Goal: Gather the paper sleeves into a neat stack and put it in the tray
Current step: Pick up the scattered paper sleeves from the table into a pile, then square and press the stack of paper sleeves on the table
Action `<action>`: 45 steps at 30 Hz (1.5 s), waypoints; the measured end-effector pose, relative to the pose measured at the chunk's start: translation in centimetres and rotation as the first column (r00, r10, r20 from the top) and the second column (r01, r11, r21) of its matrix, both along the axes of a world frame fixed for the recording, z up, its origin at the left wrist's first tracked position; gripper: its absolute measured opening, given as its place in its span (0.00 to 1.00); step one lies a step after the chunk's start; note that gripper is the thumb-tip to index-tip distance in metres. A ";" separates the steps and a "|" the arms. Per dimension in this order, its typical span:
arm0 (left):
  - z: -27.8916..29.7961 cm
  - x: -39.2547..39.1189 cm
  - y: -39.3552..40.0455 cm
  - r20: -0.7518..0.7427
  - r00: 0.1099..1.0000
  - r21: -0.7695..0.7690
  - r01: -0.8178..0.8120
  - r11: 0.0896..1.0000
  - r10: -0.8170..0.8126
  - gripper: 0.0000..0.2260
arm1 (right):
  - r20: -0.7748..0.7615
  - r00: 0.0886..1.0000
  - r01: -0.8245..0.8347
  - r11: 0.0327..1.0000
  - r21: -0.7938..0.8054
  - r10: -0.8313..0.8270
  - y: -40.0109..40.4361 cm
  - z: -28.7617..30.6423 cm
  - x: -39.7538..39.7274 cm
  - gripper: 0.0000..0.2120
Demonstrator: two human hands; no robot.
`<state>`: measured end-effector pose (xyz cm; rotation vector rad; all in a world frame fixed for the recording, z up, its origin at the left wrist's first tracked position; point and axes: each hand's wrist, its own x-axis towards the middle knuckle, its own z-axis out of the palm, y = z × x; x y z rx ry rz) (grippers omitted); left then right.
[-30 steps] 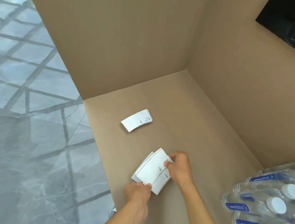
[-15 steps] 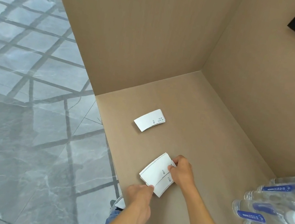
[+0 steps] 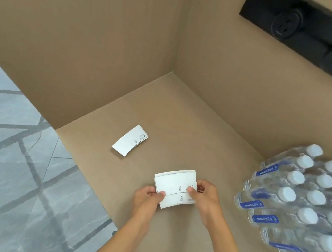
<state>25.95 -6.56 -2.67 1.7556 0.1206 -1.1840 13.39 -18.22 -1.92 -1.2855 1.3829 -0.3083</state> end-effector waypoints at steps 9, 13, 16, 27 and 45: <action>0.8 -3.8 -3.4 0.058 0.919 -0.099 0.394 0.914 -0.390 0.08 | 0.146 0.903 0.398 0.915 0.068 -0.404 4.7 0.0 -8.7 0.03; 0.7 -6.2 -3.6 0.070 0.880 -0.091 0.475 0.875 -0.470 0.07 | 0.187 0.842 0.493 0.862 0.114 -0.506 6.5 -0.6 -11.4 0.02; 0.8 -7.9 -3.3 0.082 0.846 -0.087 0.533 0.842 -0.527 0.02 | 0.205 0.803 0.540 0.829 0.145 -0.559 7.9 -0.9 -13.2 0.03; -1.1 -9.0 -3.8 0.236 0.658 -0.085 0.747 0.659 -0.716 0.05 | 0.186 0.757 0.623 0.778 0.087 -0.627 10.0 -2.1 -14.8 0.04; -6.8 -8.0 -3.0 0.634 0.476 -0.215 0.865 0.453 -0.610 0.12 | 0.275 0.793 0.608 0.730 -0.312 -0.543 12.2 -6.3 -13.9 0.21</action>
